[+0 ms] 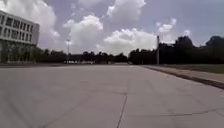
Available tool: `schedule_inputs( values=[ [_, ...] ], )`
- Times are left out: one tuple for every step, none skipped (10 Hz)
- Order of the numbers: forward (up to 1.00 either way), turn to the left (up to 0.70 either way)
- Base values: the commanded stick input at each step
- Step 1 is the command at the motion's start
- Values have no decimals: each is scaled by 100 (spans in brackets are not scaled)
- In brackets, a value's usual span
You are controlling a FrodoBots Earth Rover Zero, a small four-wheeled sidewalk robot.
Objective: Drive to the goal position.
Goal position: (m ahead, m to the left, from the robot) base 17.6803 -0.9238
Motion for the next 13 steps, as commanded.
schedule_inputs(
  values=[
    [70,-29],
    [70,-13],
    [70,6],
    [70,6],
    [70,6],
    [70,6],
    [70,6],
    [70,6],
    [70,6],
    [70,6],
    [70,6],
    [70,6],
    [70,6]
  ],
)
